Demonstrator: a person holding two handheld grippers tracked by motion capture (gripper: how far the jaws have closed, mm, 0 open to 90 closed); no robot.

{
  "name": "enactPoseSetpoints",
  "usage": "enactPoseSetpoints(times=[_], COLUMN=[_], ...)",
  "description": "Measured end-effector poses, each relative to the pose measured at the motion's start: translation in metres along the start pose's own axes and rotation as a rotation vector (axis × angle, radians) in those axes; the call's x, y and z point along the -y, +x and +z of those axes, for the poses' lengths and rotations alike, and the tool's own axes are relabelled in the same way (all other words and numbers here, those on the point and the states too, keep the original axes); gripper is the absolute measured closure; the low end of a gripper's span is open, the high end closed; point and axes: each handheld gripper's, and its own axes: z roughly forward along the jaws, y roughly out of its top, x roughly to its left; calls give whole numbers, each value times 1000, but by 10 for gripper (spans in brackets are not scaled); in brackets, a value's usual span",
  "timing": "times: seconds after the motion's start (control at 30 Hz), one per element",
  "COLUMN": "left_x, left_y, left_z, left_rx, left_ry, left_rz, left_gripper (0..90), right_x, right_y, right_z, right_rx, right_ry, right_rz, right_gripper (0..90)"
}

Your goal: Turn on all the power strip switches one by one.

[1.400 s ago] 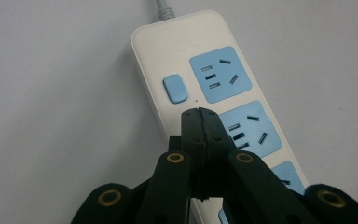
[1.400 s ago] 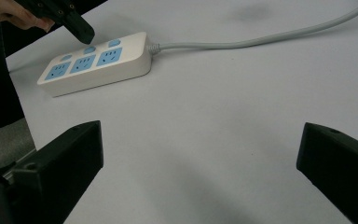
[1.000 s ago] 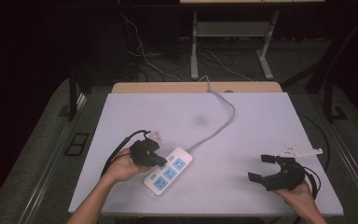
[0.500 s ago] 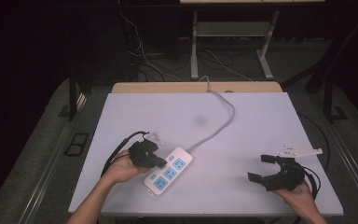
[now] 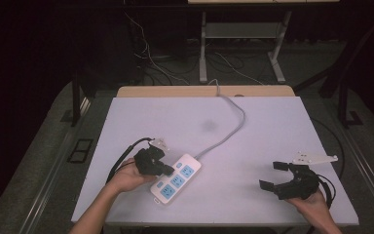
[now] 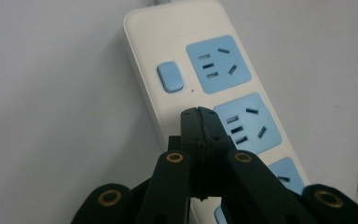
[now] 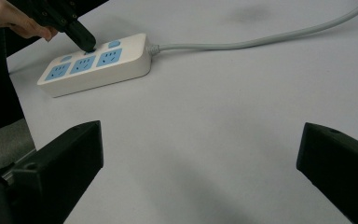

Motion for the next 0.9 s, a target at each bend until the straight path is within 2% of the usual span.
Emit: enactPoseSetpoints(times=[0.13, 0.27, 0.5, 0.77, 0.9], left_x=[2, 1, 8, 8, 8], left_y=[0, -1, -5, -3, -3], left_z=[0, 0, -1, -2, -3], left_rx=[-3, -8, -32, -14, -14], left_ry=[-13, -10, -55, -56, -52], left_rz=[-13, -7, -14, -28, -16], left_gripper=[898, 897, 897, 896, 895], right_x=[0, 0, 0, 0, 0], right_y=[0, -1, -2, -2, -3], right_z=[-2, -1, -1, -1, 0], right_rx=[1, 2, 3, 3, 3], right_ry=[-4, 1, -1, 2, 0], right_rz=[2, 5, 9, 8, 8], right_gripper=[3, 3, 3, 3, 3])
